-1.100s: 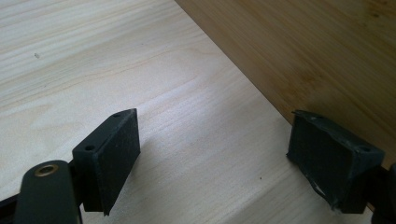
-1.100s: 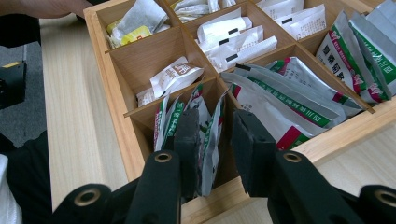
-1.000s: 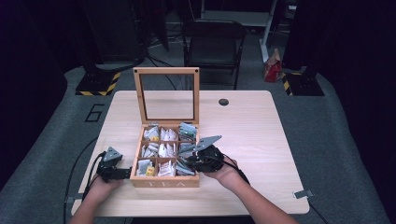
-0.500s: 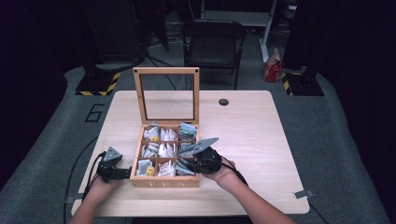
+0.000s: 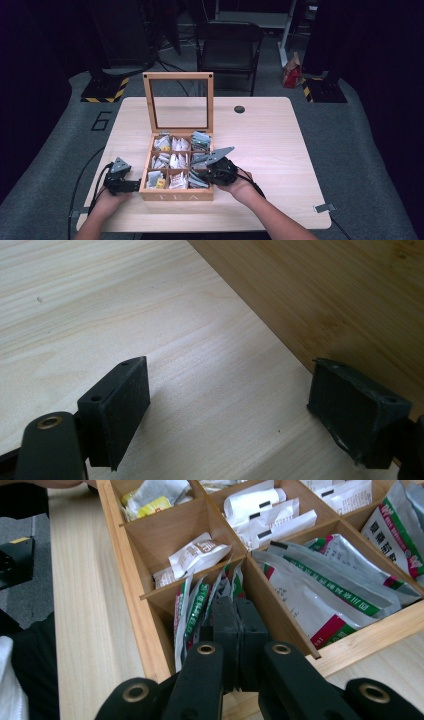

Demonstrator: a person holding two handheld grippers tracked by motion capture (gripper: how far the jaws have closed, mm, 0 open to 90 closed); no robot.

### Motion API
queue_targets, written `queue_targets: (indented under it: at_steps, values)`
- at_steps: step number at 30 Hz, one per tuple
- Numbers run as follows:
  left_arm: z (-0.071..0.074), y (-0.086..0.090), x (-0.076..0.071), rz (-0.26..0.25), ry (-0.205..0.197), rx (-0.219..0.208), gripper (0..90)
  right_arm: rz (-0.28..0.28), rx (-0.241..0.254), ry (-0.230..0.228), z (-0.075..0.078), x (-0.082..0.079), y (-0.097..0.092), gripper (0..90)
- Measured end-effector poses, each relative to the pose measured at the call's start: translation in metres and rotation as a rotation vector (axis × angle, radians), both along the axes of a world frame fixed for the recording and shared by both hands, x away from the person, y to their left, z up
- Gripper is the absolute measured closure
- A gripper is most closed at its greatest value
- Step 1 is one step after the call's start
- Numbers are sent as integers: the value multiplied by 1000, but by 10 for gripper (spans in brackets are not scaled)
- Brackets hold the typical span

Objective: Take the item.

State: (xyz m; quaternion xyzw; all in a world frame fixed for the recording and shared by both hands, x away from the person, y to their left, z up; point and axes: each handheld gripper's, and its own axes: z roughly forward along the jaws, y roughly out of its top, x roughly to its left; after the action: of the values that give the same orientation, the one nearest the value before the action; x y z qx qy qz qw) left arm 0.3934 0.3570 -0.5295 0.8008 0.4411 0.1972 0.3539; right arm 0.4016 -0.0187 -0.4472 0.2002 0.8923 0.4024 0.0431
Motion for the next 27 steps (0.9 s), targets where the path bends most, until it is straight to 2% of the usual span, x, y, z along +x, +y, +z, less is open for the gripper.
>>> queue_targets:
  at_steps: [12,17,18,25,27]
  values:
    - [0,0,0,0,-1,0,164,8,43,6,27,0,-5,898]
    - [0,-1,0,8,-3,-10,164,12,55,-4,39,0,-9,898]
    - [0,0,0,-1,0,2,164,10,66,-6,42,-1,-10,898]
    - [0,-1,0,7,-5,-9,164,9,104,-46,64,-1,-19,898]
    - [0,-1,0,7,-2,-9,164,-5,121,-43,70,0,-24,898]
